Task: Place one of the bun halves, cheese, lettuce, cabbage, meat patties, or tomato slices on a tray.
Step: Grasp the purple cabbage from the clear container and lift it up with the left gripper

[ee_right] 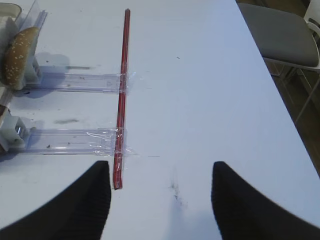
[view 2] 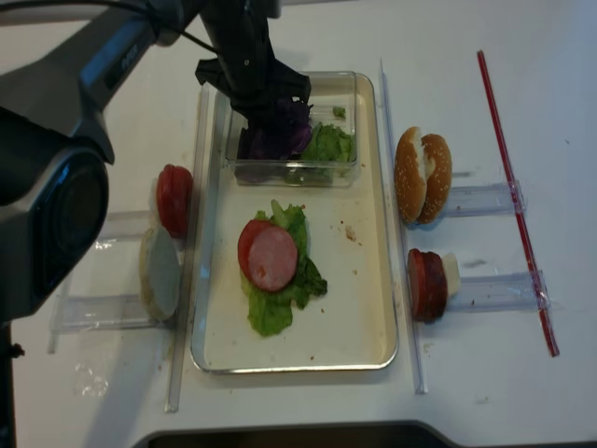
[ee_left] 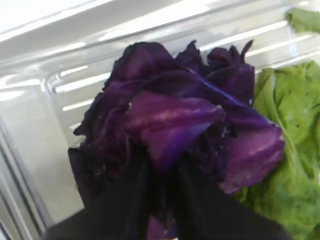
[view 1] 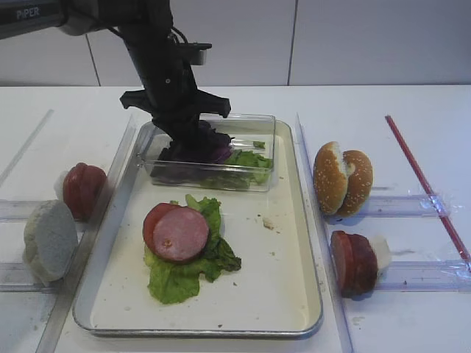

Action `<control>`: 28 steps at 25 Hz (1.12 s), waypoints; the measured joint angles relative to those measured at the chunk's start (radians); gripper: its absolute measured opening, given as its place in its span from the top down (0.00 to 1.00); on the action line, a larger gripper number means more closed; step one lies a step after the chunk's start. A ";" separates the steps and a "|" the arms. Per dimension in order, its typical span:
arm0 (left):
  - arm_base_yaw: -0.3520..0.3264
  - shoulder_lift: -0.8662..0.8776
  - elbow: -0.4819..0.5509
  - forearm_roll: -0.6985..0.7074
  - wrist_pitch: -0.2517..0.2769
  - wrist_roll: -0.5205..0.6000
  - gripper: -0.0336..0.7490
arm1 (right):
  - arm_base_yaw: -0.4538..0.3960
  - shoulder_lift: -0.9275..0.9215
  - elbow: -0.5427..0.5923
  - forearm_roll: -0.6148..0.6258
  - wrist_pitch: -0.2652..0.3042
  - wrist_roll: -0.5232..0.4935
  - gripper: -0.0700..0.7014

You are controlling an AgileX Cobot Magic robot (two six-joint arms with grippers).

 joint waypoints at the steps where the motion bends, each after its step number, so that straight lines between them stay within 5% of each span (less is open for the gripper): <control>1: 0.000 0.000 -0.002 0.000 0.000 0.000 0.87 | 0.000 0.000 0.000 0.000 0.000 0.000 0.31; 28: -0.012 -0.144 0.012 -0.034 0.007 -0.064 0.89 | 0.000 0.000 0.000 0.000 0.000 -0.002 0.31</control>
